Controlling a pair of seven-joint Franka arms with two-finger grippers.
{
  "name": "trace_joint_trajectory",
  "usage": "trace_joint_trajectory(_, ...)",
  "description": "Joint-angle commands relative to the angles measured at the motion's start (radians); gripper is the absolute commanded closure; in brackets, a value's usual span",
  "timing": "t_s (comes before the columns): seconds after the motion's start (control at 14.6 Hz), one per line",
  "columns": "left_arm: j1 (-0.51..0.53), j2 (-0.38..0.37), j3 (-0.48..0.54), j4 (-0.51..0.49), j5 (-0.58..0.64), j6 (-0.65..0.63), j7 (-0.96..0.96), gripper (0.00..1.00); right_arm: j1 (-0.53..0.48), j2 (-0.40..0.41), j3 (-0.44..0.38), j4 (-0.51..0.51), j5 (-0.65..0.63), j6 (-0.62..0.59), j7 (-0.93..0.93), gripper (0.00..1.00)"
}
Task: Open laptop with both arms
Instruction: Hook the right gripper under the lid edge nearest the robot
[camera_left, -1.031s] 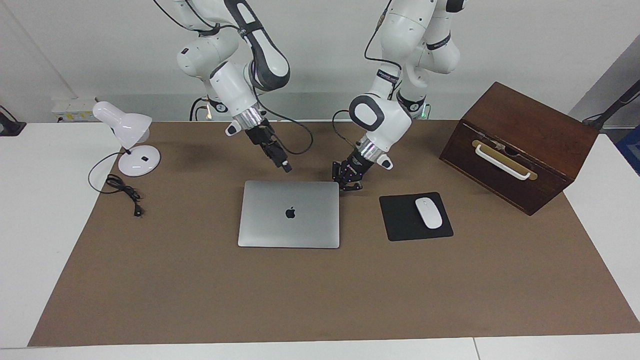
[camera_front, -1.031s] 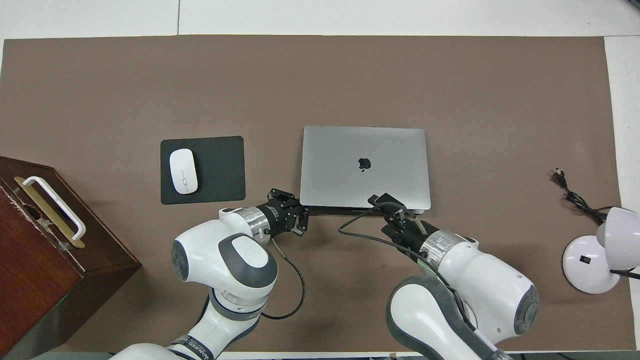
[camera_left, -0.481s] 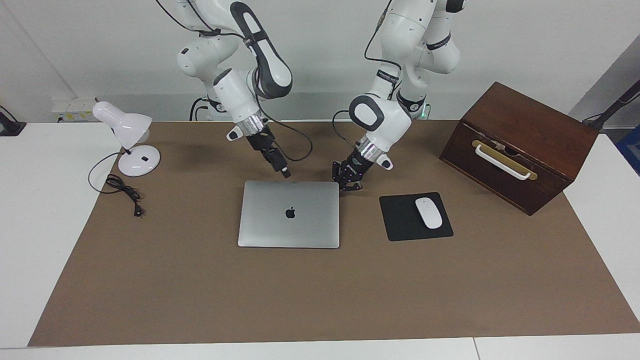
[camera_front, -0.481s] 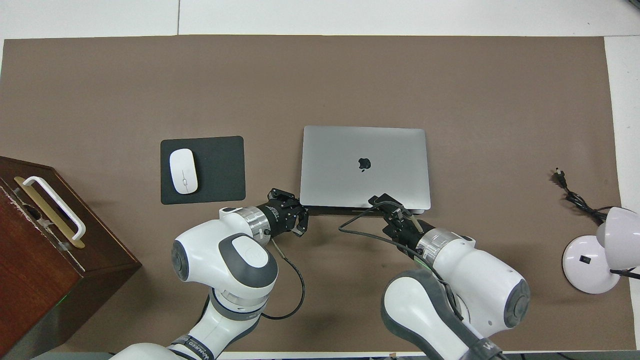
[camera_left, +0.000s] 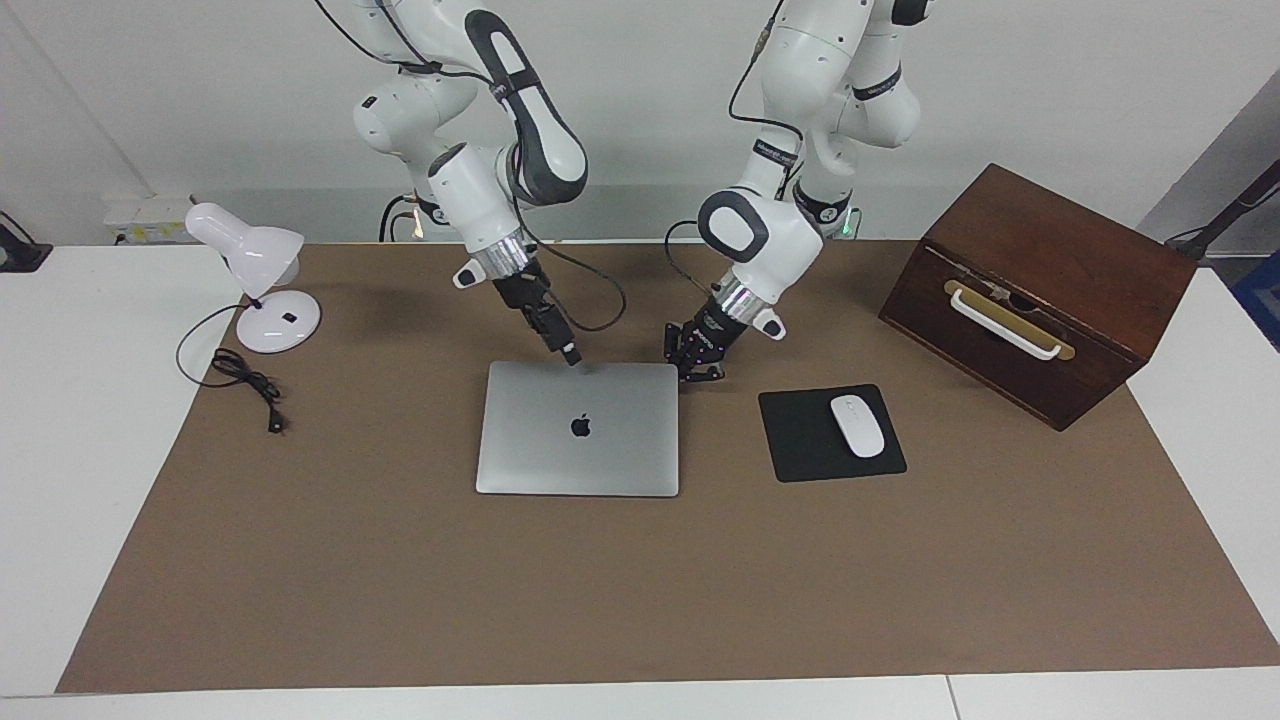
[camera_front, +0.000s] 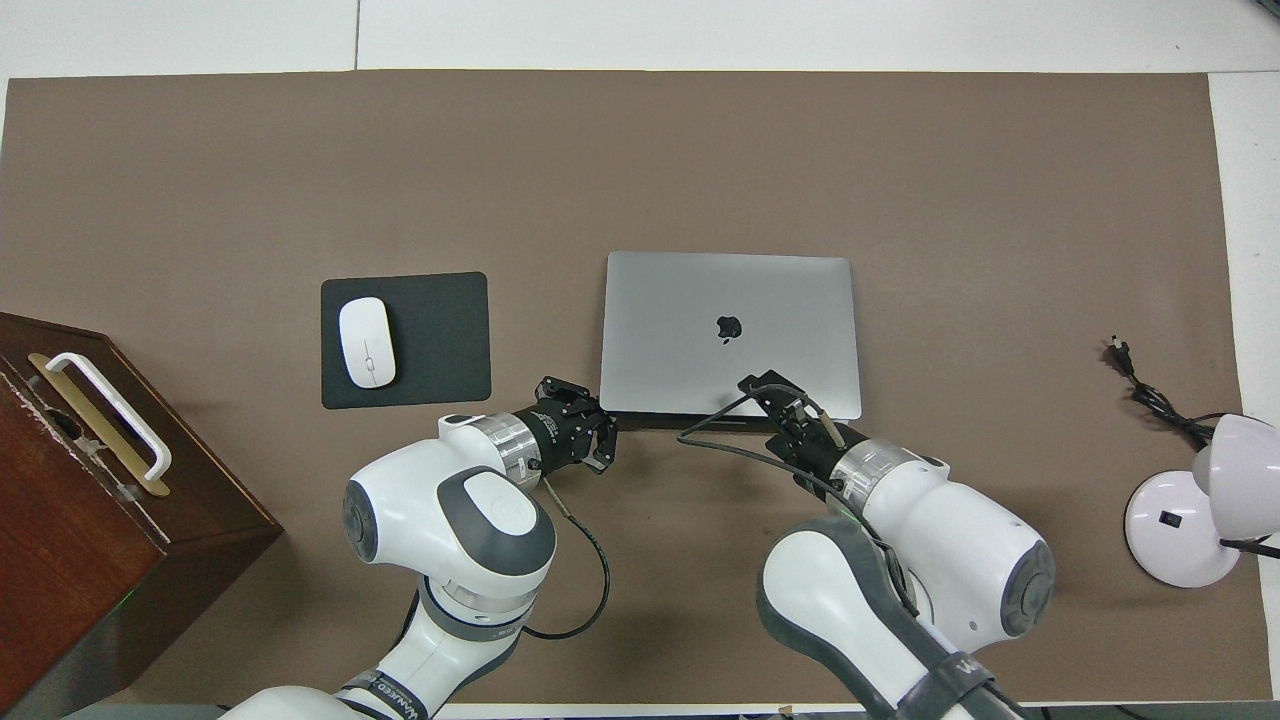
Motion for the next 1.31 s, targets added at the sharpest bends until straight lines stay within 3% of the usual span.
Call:
trace_joint_trajectory(0.0,-0.020,0.052,0.012,0.020,-0.026,0.024,0.029,1.00,-0.027,0.032,0.006,0.041,0.025,-0.003,-0.036,0.00)
trace_joint_trajectory(0.76,-0.020,0.052,0.012,0.020,-0.026,0.024,0.031,1.00,-0.059,0.054,0.004,0.089,0.025,-0.017,-0.075,0.00)
trace_joint_trajectory(1.24,-0.018,0.052,0.012,0.020,-0.026,0.024,0.032,1.00,-0.053,0.103,0.007,0.207,0.027,-0.018,-0.059,0.00)
